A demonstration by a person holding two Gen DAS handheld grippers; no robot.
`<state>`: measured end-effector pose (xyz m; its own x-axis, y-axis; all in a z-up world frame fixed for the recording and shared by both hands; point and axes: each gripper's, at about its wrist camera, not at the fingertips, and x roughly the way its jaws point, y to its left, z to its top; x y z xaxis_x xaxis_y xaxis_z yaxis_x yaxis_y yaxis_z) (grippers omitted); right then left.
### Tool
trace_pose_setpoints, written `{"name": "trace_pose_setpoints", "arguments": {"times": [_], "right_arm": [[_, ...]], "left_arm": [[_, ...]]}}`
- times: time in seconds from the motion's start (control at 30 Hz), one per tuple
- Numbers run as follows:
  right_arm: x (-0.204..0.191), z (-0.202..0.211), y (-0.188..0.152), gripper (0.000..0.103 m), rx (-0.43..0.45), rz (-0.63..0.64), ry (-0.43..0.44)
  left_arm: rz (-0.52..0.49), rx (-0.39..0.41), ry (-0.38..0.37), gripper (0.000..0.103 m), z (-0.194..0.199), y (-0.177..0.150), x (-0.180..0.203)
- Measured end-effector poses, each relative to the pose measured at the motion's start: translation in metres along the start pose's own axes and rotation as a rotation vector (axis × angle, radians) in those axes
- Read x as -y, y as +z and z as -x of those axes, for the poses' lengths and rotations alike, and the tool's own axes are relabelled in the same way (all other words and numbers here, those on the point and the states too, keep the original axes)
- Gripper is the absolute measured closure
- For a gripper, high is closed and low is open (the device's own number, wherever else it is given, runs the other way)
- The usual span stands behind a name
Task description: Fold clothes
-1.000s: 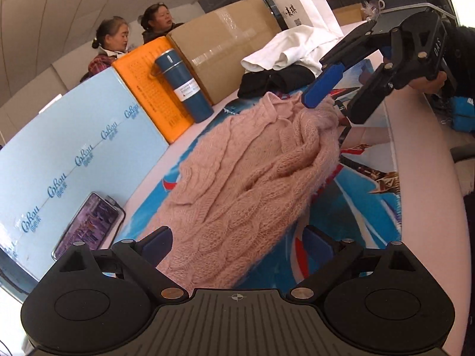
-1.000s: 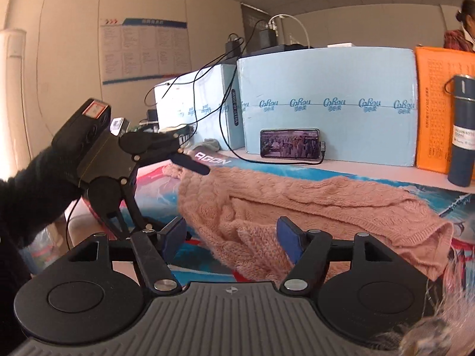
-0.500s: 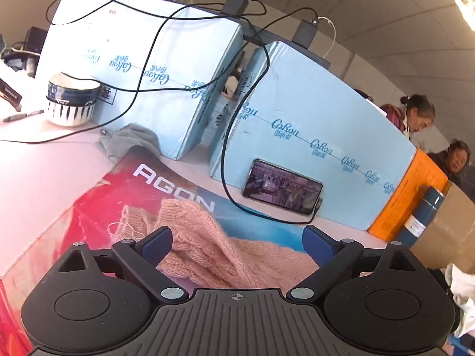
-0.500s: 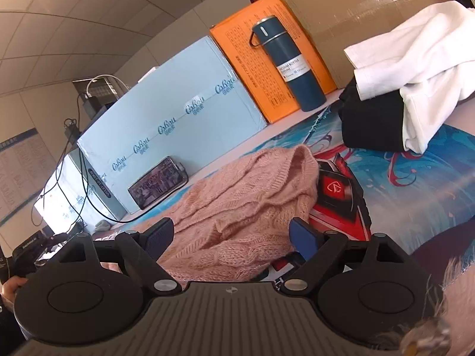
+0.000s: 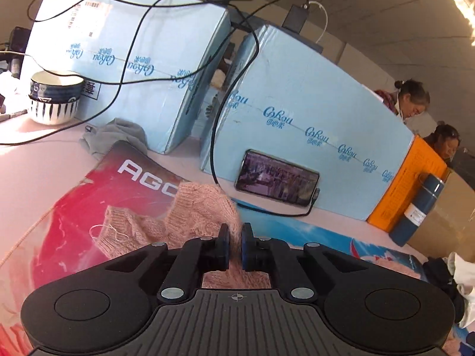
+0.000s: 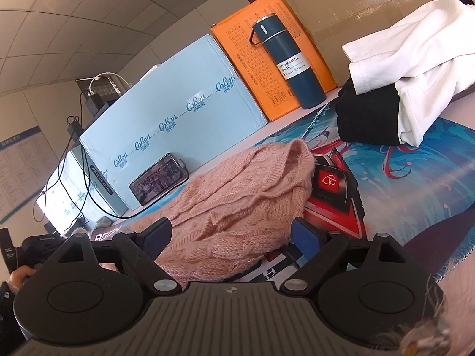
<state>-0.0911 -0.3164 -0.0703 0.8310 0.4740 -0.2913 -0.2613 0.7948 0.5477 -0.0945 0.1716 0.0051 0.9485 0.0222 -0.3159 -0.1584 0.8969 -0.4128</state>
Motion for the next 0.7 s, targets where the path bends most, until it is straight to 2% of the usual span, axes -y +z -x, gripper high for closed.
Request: {"name": "trace_pose_setpoints", "arguments": {"times": [0.1,0.17,0.23,0.3,0.43,0.5,0.57,0.63,0.7], "right_arm": [[0.0,0.0,0.0,0.016,0.002,-0.003,0.0],[0.0,0.0,0.001,0.016,-0.001,-0.003,-0.004],[-0.002,-0.002,0.002,0.015,-0.009,0.003,-0.017],[-0.004,-0.003,0.003,0.015,-0.015,0.007,-0.032],[-0.005,-0.002,0.004,0.014,-0.019,0.01,-0.053],[-0.005,-0.001,0.004,0.013,-0.019,0.008,-0.061],[-0.007,-0.001,0.003,0.013,-0.026,0.02,-0.072],[-0.012,0.0,0.001,0.013,-0.036,0.051,-0.079],[-0.02,-0.002,-0.004,0.013,-0.052,0.114,-0.091]], "left_arm": [[0.017,0.104,0.008,0.097,0.052,-0.01,-0.005],[0.012,0.139,0.074,0.097,0.08,-0.023,-0.008],[0.031,0.121,0.164,0.097,0.094,-0.037,-0.017],[0.047,0.067,0.237,0.096,0.101,-0.051,-0.029],[0.004,0.044,0.461,0.09,0.109,-0.059,-0.049],[-0.018,0.074,0.522,0.073,0.113,-0.053,-0.05],[-0.047,0.126,0.525,0.04,0.119,-0.049,-0.044],[-0.081,0.165,0.502,0.029,0.121,-0.045,-0.037],[-0.131,0.158,0.401,0.021,0.114,-0.041,-0.023]]}}
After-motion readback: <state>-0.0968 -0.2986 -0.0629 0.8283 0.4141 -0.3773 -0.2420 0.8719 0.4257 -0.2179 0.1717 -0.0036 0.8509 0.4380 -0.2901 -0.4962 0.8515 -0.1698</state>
